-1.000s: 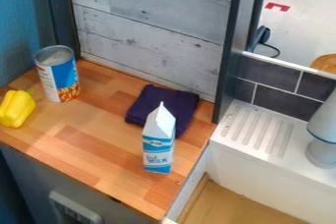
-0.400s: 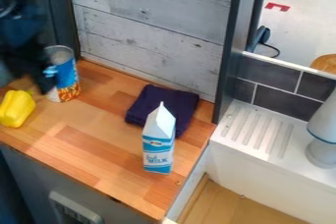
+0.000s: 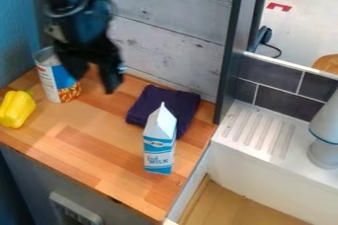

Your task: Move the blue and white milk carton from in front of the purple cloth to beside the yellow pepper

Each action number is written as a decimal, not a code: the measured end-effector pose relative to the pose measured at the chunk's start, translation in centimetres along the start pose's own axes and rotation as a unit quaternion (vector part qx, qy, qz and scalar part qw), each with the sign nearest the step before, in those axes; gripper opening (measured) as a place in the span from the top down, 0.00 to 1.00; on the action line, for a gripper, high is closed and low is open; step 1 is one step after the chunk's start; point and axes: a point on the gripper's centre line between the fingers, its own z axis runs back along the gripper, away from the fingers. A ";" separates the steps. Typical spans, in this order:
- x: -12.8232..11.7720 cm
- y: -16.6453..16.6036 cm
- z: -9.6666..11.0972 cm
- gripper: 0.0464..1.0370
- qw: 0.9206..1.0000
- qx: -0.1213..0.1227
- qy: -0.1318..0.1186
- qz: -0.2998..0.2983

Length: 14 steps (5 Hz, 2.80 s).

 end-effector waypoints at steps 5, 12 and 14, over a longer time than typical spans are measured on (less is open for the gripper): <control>0.2 -5.7 -3.5 0.03 0.995 0.038 0.042 0.077; 0.4 -6.1 -8.6 0.21 0.994 0.034 0.050 0.096; 0.2 -5.9 -7.6 0.21 0.995 0.034 0.055 0.079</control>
